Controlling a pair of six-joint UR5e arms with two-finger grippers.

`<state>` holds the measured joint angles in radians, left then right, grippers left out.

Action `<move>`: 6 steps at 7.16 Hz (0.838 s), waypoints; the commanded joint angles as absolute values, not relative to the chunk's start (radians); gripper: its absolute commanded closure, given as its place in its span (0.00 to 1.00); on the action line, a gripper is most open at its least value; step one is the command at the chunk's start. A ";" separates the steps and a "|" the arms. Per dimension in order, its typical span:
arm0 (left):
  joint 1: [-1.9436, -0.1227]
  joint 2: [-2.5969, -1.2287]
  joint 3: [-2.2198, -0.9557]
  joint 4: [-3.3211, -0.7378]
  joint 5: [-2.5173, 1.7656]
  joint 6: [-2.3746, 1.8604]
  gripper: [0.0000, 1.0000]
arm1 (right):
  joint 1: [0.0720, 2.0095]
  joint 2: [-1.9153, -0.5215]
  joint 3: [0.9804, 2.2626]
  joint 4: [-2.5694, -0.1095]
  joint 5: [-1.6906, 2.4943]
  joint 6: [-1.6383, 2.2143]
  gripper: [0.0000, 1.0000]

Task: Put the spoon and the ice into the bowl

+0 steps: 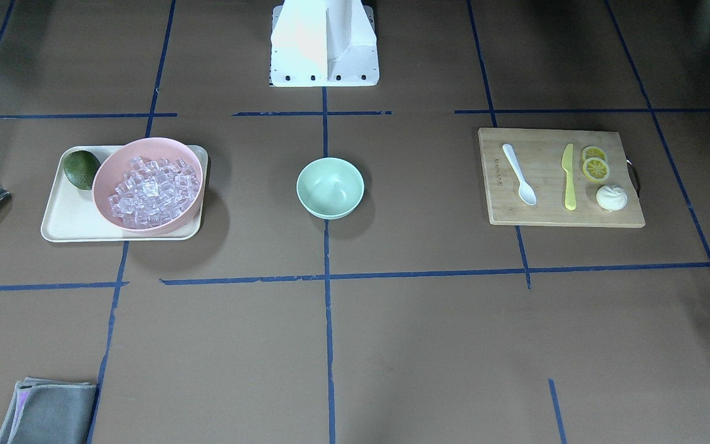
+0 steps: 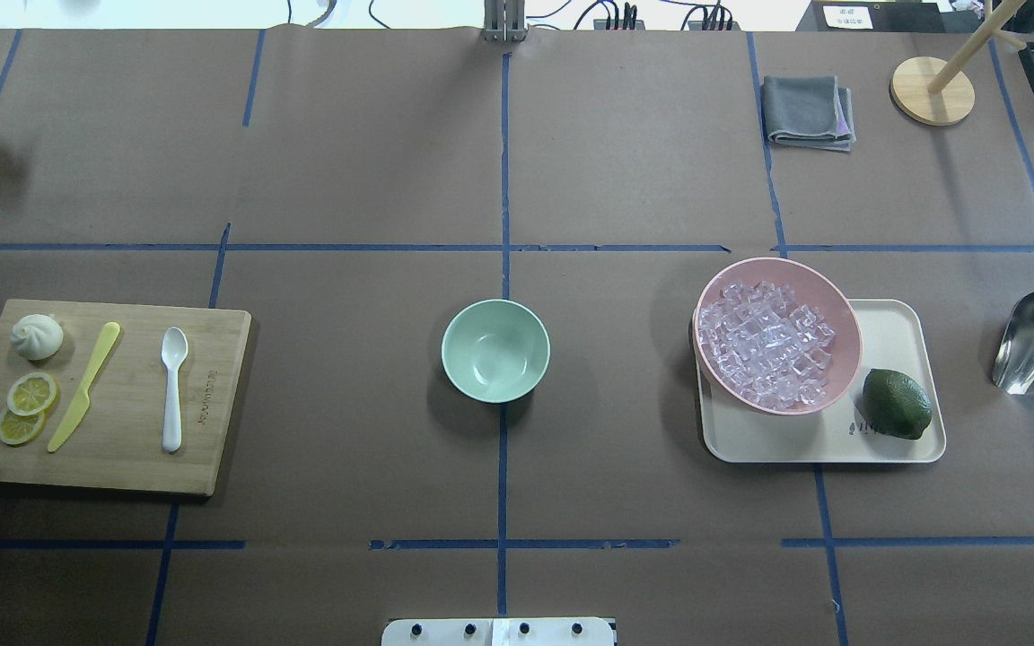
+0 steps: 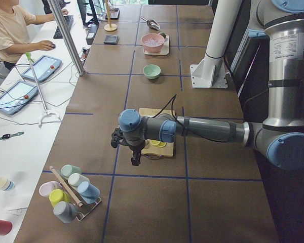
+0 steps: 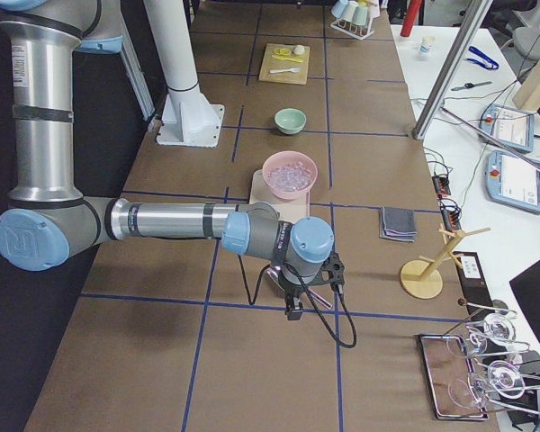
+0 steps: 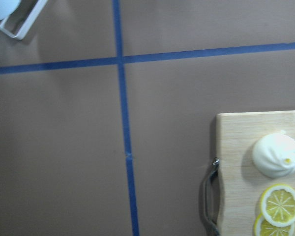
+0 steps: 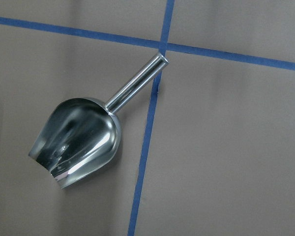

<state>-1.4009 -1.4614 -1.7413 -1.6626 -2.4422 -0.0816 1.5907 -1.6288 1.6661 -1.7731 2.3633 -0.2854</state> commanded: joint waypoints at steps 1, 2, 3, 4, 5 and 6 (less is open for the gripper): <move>-1.199 -1.450 -1.811 -1.762 -2.451 -0.377 0.00 | 1.591 -1.637 1.670 -1.772 2.365 -0.285 0.01; -1.131 -1.477 -1.836 -1.802 -2.422 -0.554 0.00 | 1.591 -1.637 1.675 -1.772 2.365 -0.287 0.01; -1.050 -1.508 -1.848 -1.856 -2.375 -0.709 0.00 | 1.591 -1.637 1.675 -1.770 2.365 -0.290 0.01; -0.963 -1.561 -1.850 -1.864 -2.287 -0.892 0.00 | 1.591 -1.637 1.707 -1.772 2.365 -0.290 0.01; -0.881 -1.607 -1.848 -1.864 -2.211 -0.979 0.00 | 1.589 -1.644 1.751 -1.773 2.368 -0.288 0.01; -0.799 -1.638 -1.842 -1.862 -2.153 -1.011 0.00 | 1.576 -1.644 1.761 -1.772 2.378 -0.291 0.01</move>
<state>-0.9004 -1.5929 -1.8461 -1.8600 -2.2324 -0.9319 1.5859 -1.6420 1.7362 -1.7722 2.3698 -0.2896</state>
